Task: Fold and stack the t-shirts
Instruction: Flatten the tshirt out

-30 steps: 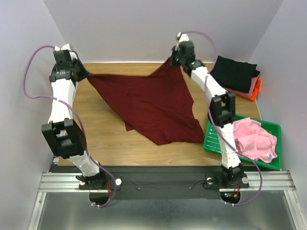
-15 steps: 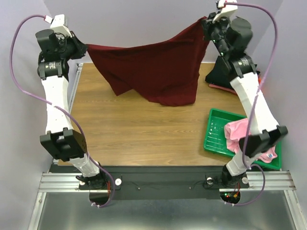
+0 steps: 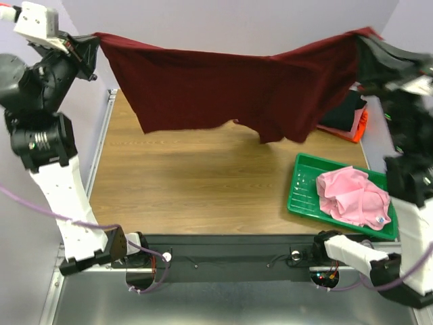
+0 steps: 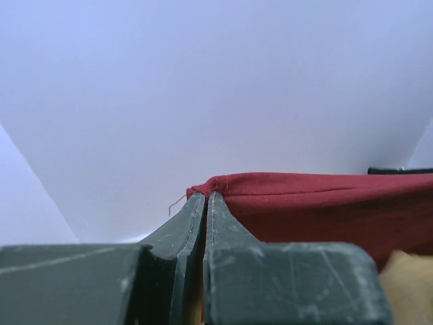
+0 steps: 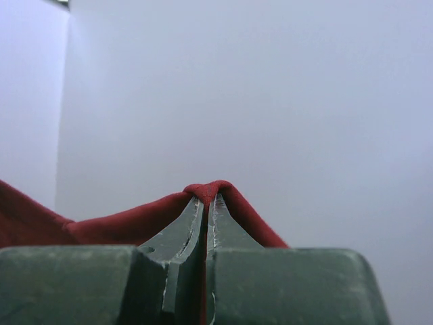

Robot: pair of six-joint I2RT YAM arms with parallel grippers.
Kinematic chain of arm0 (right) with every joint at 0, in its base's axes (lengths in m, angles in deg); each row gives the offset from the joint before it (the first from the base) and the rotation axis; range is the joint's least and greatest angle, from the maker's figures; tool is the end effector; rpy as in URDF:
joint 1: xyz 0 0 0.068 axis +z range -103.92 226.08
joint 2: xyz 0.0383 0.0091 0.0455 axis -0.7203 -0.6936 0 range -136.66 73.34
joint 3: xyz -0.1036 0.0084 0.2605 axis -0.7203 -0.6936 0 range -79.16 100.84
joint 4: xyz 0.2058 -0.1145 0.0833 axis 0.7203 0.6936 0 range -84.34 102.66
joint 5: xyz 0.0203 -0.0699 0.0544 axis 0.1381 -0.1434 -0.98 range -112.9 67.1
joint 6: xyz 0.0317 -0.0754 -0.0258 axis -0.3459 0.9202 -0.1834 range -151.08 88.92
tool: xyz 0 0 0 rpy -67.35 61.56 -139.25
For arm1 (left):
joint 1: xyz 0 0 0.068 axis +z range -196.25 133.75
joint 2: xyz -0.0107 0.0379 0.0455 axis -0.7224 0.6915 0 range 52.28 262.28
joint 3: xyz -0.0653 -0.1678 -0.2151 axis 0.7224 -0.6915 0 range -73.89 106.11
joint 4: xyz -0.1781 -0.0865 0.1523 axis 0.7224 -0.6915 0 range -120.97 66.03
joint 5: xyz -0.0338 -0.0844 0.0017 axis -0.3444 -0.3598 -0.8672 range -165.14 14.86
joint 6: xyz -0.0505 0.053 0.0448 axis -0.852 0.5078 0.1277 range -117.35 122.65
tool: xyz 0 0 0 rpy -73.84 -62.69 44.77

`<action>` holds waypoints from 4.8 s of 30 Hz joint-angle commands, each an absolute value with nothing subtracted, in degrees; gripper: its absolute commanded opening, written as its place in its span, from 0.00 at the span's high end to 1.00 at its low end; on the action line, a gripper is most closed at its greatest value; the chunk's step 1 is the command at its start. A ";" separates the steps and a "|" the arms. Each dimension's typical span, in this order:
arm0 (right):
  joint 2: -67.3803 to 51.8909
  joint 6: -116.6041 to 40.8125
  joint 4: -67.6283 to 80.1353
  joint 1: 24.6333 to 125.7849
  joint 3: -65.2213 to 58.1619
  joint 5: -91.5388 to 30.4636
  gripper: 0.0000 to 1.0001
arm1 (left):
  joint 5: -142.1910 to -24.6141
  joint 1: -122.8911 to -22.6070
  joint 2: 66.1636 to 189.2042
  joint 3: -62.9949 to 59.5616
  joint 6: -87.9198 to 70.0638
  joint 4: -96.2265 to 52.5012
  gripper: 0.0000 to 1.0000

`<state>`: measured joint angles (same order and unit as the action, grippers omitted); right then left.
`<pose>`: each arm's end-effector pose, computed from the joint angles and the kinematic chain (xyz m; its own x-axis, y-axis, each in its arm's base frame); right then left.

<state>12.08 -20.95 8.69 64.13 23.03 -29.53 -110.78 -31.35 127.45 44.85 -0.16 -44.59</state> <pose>0.1335 0.0527 0.6412 0.6444 0.0263 -0.7643 -0.2855 0.9354 -0.2086 0.2068 0.0094 0.6329 0.3610 0.0547 -0.9310 0.3277 0.9272 0.1816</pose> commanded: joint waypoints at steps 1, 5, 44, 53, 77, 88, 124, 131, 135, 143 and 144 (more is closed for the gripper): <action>14.89 -20.62 2.58 64.19 26.04 -32.21 1.00 | -112.67 -30.61 124.71 48.80 0.89 -43.30 1.00; 14.28 -19.83 2.41 64.19 28.50 -32.04 0.99 | -113.11 -30.52 124.26 49.43 0.10 -42.78 1.00; -15.28 -22.38 3.11 64.10 31.94 -26.76 1.00 | -118.47 -30.87 145.20 41.69 -3.59 -36.80 1.00; 1.95 -21.24 7.31 64.01 30.17 -32.21 1.00 | -116.19 -28.42 133.67 44.40 -4.38 -36.26 1.00; -9.07 -21.59 7.86 64.10 44.49 -28.70 0.99 | -114.60 -27.18 133.83 48.38 -1.91 -44.27 1.00; -46.77 -28.51 8.38 63.31 56.51 -23.25 0.83 | -113.83 -27.18 160.96 40.63 -5.78 -49.36 0.61; -45.05 -41.01 7.24 65.51 15.67 -35.02 0.00 | -99.49 -42.73 161.52 11.02 -19.85 -39.61 0.01; -49.88 -41.89 7.33 65.59 16.11 -34.59 0.00 | -101.60 -42.65 165.65 7.07 -21.69 -35.31 0.01; -52.96 -41.89 7.42 65.59 17.25 -34.32 0.00 | -100.10 -42.73 167.06 5.92 -22.05 -33.63 0.01; -59.28 -41.89 9.08 65.59 21.73 -32.83 0.00 | -99.31 -42.47 171.28 7.06 -22.31 -32.32 0.01; -60.94 -41.98 9.96 65.59 23.30 -32.48 0.00 | -99.14 -42.30 172.67 7.84 -22.48 -32.23 0.01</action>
<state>-57.51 -41.52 9.06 65.66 19.03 -33.86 -100.57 -42.39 168.79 6.56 -22.39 -32.70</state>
